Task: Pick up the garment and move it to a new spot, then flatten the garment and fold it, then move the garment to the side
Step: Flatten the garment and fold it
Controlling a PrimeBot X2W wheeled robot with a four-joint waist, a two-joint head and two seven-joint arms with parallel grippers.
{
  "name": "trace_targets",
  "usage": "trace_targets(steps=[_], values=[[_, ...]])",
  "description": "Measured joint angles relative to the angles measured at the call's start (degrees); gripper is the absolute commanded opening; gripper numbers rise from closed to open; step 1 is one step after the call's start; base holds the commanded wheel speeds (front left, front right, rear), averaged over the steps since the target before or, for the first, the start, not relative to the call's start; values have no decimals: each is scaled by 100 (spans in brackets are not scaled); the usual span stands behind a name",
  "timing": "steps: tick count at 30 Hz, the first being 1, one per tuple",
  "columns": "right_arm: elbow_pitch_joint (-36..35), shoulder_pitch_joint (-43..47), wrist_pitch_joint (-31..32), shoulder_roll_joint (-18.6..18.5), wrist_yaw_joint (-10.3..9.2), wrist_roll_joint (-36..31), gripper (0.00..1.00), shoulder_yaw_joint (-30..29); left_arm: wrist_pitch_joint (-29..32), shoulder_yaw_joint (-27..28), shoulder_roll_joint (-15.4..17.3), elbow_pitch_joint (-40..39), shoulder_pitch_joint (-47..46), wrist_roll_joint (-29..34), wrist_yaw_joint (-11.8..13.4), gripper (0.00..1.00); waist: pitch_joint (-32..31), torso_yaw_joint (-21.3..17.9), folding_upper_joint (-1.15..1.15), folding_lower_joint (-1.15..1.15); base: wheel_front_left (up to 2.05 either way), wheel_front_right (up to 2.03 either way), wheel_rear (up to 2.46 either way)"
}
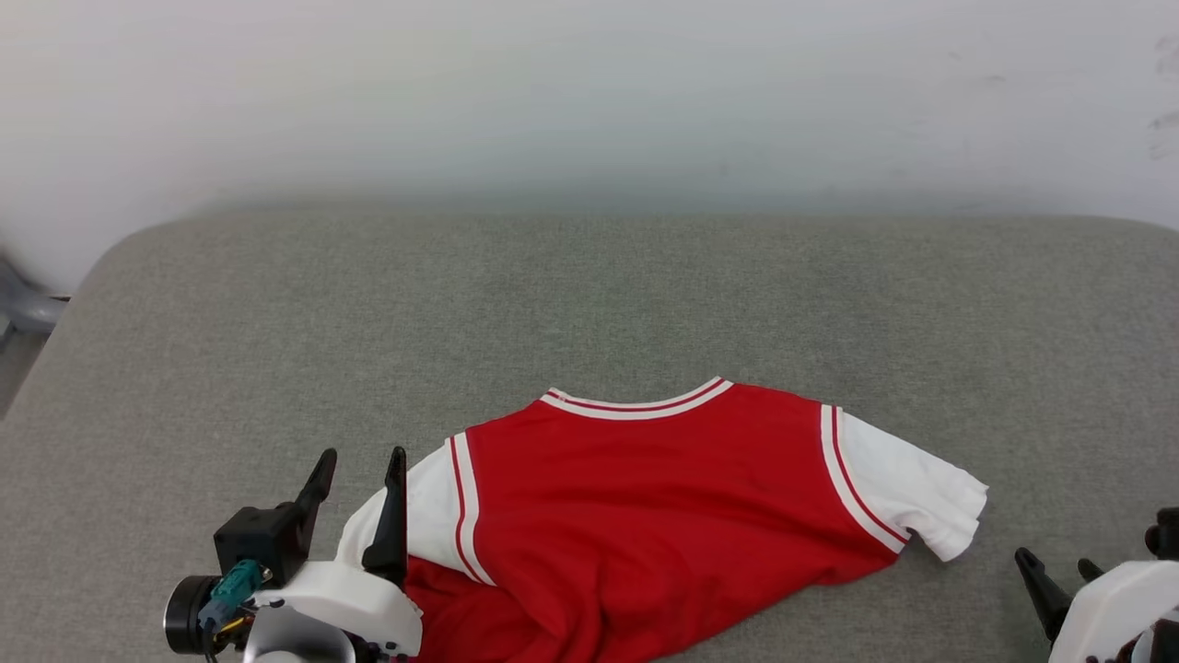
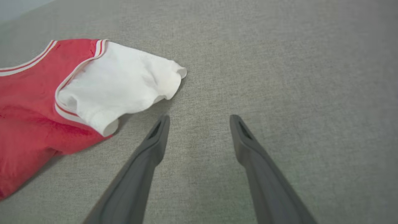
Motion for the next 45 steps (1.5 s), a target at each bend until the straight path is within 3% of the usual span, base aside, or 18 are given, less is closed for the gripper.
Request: trace_targets(steps=[5, 13, 23, 24, 25, 26, 27, 33, 35, 39, 44, 45], values=[[416, -606, 912, -447, -1, 171, 100, 275, -62, 3, -94, -290, -24, 131, 1, 100, 182, 115, 0, 0, 0, 0, 0], [971, -1629, 1617, -895, 0, 396, 100, 1038, -85, -79, -286, -521, -228, 290, -69, 100, 559, 369, 0, 1, 0, 0, 0], [1852, -2028, 2324, -1109, -4, 713, 100, 1359, -87, 64, -500, -537, -371, 468, -203, 100, 945, 647, -1, 0, 0, 0, 0], [1881, -2049, 2380, -1115, -13, 786, 92, 1356, -87, 83, -515, -536, -370, 489, -221, 100, 958, 656, -1, 0, 0, 0, 0], [1889, -2061, 2394, -1133, -12, 834, 36, 1373, -87, 112, -530, -535, -370, 494, -245, 100, 965, 659, -1, 1, 0, 0, 0], [1902, -2067, 2398, -1143, -12, 878, 10, 1395, -87, 140, -547, -531, -369, 511, -250, 100, 966, 656, 0, 0, 0, 0, 0], [1914, -2086, 2403, -1145, -13, 939, 0, 1418, -87, 179, -557, -525, -362, 532, -258, 100, 963, 643, 0, 0, 0, 0, 0], [1807, -2118, 2112, -1167, 0, 1143, 0, 1507, -54, 316, -504, -376, -341, 425, -403, 100, 871, 546, 0, 1, 0, 0, 0], [1666, -2111, 1933, -1200, 1, 1141, 0, 1480, 225, 380, -427, -322, -367, 246, -486, 100, 827, 524, 0, 1, 0, 0, 0], [1291, -2098, 1729, -1267, 0, 1070, 0, 1301, 1293, 515, -101, -253, -545, -304, -727, 100, 749, 455, 0, 1, 0, 0, 0], [895, -1859, 1740, -1205, 0, 931, 0, 1123, 3040, 541, 390, -226, -788, -921, -880, 100, 696, 305, 0, 1, 0, 0, 0], [895, -1859, 1740, -1205, 0, 931, 0, 1123, 3040, 541, 390, -226, -788, -921, -880, 100, 696, 305, 0, 1, 0, 0, 0]])
